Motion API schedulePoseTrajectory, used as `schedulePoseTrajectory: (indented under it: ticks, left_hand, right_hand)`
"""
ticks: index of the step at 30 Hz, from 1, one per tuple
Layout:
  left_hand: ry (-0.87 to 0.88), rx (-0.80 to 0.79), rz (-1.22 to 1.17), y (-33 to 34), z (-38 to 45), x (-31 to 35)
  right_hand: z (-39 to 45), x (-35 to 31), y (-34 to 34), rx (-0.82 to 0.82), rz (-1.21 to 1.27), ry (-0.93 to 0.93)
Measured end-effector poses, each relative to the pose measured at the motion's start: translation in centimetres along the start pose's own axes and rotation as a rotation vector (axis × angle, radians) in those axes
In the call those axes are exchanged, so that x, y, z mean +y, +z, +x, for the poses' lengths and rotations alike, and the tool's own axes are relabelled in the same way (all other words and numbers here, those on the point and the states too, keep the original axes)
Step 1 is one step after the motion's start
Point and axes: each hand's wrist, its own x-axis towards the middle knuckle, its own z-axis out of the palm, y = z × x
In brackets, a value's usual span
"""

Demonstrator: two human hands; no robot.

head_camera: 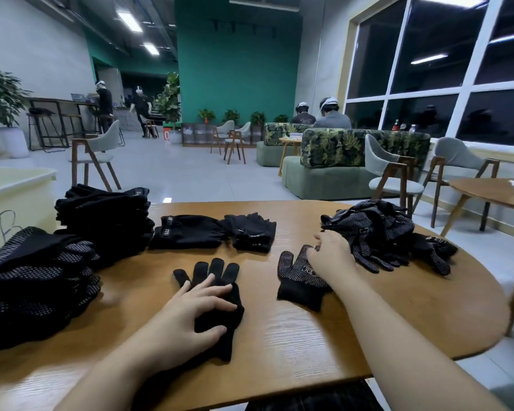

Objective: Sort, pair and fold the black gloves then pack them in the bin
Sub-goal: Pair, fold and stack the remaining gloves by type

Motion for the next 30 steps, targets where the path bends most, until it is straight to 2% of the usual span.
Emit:
schedulePoseTrajectory:
  ticks: [3,7,10,12,17,20,23,26,30]
  left_hand:
    - [-0.039,-0.116,0.125,0.3,0.5,0.6]
    - [-0.105,-0.193,0.282,1.0,1.3,1.4]
    - [-0.141,-0.219,0.328,1.3,2.0,1.9]
    - [-0.139,-0.186,0.333,1.2,2.7,2.1]
    - [-0.117,0.03,0.342,0.5,4.7,2.1]
    - [-0.166,0.049,0.453,0.2,6.3,2.3]
    - [-0.291,0.0,0.518,0.1,7.5,2.4]
    - [-0.406,-0.021,0.531,0.2,8.3,2.5]
    - [-0.424,0.033,0.539,-0.2,8.5,2.8]
  right_hand:
    - [1.3,2.9,-0.8,-0.03,-0.09,0.126]
    - [2.5,5.5,-1.7,0.106,-0.015,0.196]
    - [3.3,6.9,-2.4,0.129,0.024,0.215]
    - [3.7,7.7,-2.8,0.11,-0.006,0.228]
    - [5.2,8.7,-4.0,0.059,-0.118,0.202]
    - [6.3,8.9,-4.3,0.004,-0.163,0.2]
    - [6.9,8.8,-4.5,-0.043,-0.186,0.209]
    - [7.0,8.4,-4.6,0.018,-0.227,0.172]
    - [6.8,8.0,-4.6,0.111,-0.185,0.139]
